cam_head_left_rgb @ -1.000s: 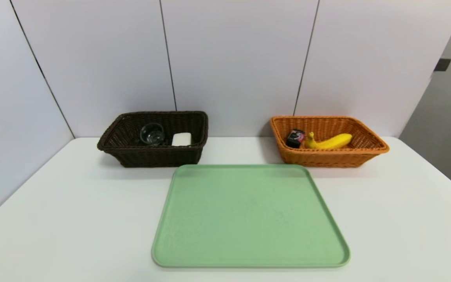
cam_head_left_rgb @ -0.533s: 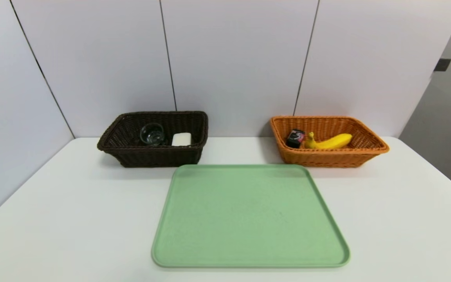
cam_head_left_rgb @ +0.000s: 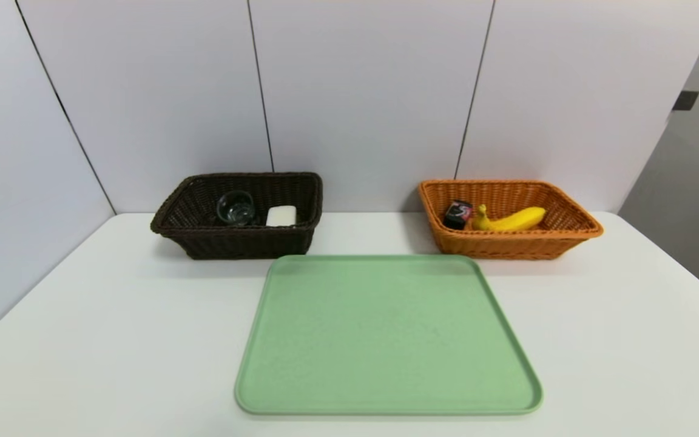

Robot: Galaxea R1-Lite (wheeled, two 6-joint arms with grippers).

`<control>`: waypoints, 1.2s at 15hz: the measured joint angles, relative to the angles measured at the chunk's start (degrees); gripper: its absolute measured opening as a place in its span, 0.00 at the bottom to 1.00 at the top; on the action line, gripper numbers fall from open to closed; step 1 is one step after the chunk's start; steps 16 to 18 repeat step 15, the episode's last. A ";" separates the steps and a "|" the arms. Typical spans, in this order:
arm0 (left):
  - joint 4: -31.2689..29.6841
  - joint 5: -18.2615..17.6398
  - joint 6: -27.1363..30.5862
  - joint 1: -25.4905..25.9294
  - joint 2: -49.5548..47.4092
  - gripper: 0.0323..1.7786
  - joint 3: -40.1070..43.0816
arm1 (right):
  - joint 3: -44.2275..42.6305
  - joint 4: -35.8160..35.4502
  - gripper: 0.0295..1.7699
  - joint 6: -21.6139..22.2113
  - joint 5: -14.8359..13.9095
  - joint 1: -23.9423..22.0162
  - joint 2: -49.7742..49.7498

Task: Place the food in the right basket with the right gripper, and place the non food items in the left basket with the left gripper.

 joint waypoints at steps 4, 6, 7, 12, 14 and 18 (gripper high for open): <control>-0.06 0.26 -0.59 -0.02 0.00 0.95 0.02 | 0.02 -0.02 0.96 -0.79 0.39 0.00 0.00; -0.06 0.26 -0.63 0.00 0.00 0.95 0.02 | 0.02 0.00 0.96 -0.40 0.04 0.00 0.00; -0.06 0.28 -0.63 0.00 0.00 0.95 0.02 | 0.02 0.00 0.96 -0.24 -0.05 0.00 0.02; -0.06 0.26 -0.61 0.01 0.00 0.95 0.02 | 0.02 0.02 0.96 -0.07 -0.60 0.00 0.02; -0.09 0.26 -0.63 0.01 0.00 0.95 0.02 | 0.02 0.09 0.96 0.01 -0.60 0.00 0.02; -0.09 0.28 -0.59 0.01 0.00 0.95 0.02 | 0.02 0.11 0.96 0.01 -0.60 0.00 0.02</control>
